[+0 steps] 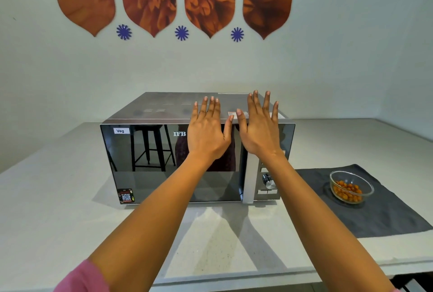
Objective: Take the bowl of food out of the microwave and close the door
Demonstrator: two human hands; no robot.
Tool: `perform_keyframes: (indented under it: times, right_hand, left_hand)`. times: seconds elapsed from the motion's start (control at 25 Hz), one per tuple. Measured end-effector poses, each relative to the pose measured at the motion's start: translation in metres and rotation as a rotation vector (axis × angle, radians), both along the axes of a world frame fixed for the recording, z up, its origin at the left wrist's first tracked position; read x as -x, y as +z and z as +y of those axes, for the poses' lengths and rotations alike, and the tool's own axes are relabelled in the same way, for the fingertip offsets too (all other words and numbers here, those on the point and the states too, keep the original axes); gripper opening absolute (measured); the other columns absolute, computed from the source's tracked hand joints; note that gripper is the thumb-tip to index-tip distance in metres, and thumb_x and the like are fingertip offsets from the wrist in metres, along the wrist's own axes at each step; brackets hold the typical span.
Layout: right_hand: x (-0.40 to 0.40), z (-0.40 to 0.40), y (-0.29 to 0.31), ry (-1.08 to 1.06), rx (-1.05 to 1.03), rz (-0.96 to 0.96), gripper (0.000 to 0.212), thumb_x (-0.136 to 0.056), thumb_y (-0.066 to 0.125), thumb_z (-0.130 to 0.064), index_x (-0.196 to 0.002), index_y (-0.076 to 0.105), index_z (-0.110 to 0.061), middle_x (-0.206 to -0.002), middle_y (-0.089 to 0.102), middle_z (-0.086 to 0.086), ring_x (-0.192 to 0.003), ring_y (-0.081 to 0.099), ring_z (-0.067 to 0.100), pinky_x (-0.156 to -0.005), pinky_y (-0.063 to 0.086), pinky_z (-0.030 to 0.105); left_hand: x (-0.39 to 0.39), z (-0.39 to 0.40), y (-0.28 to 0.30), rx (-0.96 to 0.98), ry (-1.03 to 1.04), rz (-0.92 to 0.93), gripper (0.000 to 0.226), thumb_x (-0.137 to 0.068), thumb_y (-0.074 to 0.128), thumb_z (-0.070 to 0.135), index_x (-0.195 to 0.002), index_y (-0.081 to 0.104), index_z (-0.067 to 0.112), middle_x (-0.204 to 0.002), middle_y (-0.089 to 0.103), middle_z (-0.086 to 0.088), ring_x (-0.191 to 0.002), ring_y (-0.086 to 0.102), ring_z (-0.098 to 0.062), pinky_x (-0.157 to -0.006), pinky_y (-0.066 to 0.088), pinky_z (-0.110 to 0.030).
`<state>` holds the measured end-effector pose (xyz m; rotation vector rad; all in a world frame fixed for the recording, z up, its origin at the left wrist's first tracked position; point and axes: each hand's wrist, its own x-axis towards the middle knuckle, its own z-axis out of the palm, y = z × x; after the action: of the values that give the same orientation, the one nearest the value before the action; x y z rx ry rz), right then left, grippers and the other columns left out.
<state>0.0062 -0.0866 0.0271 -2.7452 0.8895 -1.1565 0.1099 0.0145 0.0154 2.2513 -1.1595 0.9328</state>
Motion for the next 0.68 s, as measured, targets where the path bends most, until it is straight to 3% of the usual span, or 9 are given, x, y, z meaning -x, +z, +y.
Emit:
perform_keyframes:
  times: [0.24, 0.44, 0.68]
  right_hand:
    - [-0.002, -0.001, -0.003, 0.039, -0.032, -0.073, 0.067, -0.103, 0.019, -0.052, -0.158, 0.012, -0.013, -0.167, 0.008, 0.002, -0.154, -0.008, 0.020, -0.125, -0.006, 0.042]
    - [-0.002, 0.007, -0.003, 0.069, -0.096, -0.230, 0.064, -0.104, 0.029, -0.048, -0.157, 0.019, -0.014, -0.164, 0.024, 0.006, -0.151, 0.022, 0.023, -0.122, 0.015, 0.039]
    - [-0.009, 0.025, 0.015, 0.106, 0.050, -0.374, 0.065, -0.104, 0.033, -0.042, -0.157, 0.015, -0.010, -0.166, 0.015, 0.008, -0.154, 0.012, 0.022, -0.124, 0.010, 0.037]
  left_hand:
    - [-0.001, 0.001, 0.000, -0.031, -0.001, -0.002, 0.076, -0.098, 0.005, 0.055, -0.152, 0.025, 0.006, -0.158, 0.027, -0.009, -0.149, 0.011, -0.019, -0.122, 0.005, -0.041]
    - [0.000, 0.006, 0.004, -0.082, -0.034, -0.015, 0.072, -0.099, 0.006, 0.051, -0.154, 0.016, 0.005, -0.161, 0.017, -0.010, -0.150, 0.003, -0.019, -0.122, -0.001, -0.041]
    - [0.002, 0.017, 0.017, 0.094, -0.059, -0.114, 0.068, -0.101, 0.024, 0.040, -0.155, -0.002, 0.008, -0.163, -0.009, -0.009, -0.149, -0.015, -0.023, -0.121, -0.006, -0.042]
